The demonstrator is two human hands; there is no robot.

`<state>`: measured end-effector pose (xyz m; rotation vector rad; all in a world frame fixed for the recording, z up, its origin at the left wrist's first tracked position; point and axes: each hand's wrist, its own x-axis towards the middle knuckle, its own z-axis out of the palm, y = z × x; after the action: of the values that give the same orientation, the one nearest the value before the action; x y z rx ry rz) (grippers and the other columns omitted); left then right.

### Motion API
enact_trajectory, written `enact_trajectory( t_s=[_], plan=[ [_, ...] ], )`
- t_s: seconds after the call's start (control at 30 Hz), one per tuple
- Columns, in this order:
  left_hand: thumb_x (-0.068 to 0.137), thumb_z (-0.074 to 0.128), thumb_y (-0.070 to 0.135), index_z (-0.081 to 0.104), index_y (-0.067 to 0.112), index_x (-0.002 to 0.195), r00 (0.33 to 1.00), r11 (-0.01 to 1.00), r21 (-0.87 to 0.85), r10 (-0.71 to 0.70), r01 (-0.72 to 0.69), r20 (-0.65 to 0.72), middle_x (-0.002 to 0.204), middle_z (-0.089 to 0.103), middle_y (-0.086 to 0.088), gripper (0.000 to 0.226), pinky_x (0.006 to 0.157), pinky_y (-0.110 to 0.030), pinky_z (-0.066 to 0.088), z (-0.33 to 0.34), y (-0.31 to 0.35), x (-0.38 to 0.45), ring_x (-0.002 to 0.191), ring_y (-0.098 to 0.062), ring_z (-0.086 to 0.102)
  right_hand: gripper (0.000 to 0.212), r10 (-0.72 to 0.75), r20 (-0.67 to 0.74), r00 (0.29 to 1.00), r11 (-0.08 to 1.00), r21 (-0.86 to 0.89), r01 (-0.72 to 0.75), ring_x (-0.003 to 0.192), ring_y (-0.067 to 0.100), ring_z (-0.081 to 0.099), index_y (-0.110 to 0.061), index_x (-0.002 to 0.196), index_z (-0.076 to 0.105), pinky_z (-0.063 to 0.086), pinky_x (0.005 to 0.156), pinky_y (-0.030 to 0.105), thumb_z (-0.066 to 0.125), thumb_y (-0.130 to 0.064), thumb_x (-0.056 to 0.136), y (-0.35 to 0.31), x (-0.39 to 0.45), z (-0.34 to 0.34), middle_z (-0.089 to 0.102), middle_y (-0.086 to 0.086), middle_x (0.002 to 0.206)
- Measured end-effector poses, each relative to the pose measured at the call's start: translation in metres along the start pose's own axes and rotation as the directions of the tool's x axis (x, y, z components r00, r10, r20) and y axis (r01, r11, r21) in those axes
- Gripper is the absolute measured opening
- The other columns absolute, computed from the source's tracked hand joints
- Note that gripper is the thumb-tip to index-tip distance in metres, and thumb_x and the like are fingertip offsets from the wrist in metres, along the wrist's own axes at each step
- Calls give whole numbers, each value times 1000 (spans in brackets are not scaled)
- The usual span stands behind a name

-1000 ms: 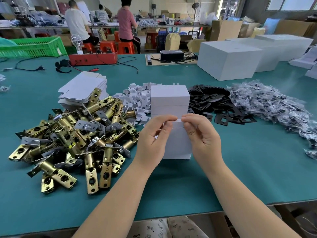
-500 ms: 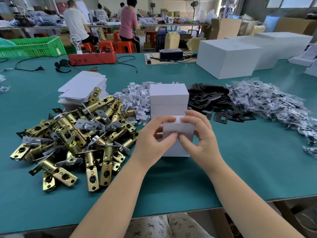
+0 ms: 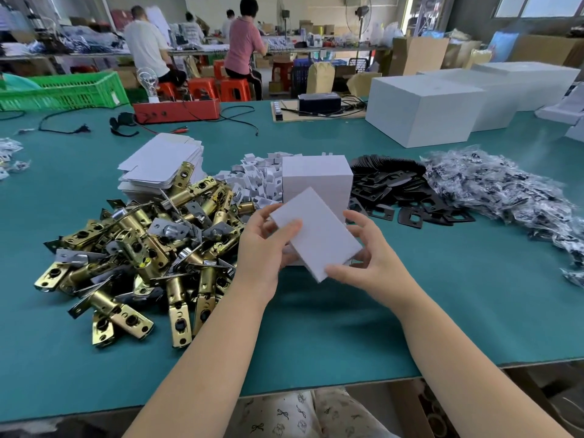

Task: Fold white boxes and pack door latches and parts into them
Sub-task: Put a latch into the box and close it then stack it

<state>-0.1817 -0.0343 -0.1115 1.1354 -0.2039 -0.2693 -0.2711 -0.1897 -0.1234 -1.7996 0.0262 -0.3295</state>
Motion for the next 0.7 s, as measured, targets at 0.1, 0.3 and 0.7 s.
enact_trajectory(
  t_s=[0.1,0.3,0.7],
  plan=[
    [87,68,8,52,17,117,993,995,-10,-104,104,-58,110,61,-9,36,55,-32,56,-4,1,4,97,-22,64,93,-28,17,999,1000,-13,28,75,5,60,-54,125,34,52,72,22,88,-20,56,2,-2,3,44,-20,126],
    [90,63,21,64,28,103,997,973,217,-67,75,-46,100,59,-5,15,56,-28,56,-6,2,5,89,-17,62,83,-102,-172,980,991,72,116,87,9,60,-39,128,35,51,77,24,80,-18,62,4,2,8,46,-10,122],
    [93,51,40,66,26,117,992,717,689,127,-103,15,111,65,6,31,81,-29,44,-5,-9,3,102,-13,57,51,103,-282,954,981,-128,-144,114,6,55,-35,142,42,41,89,15,58,-31,94,23,17,-3,57,-13,129]
  ],
)
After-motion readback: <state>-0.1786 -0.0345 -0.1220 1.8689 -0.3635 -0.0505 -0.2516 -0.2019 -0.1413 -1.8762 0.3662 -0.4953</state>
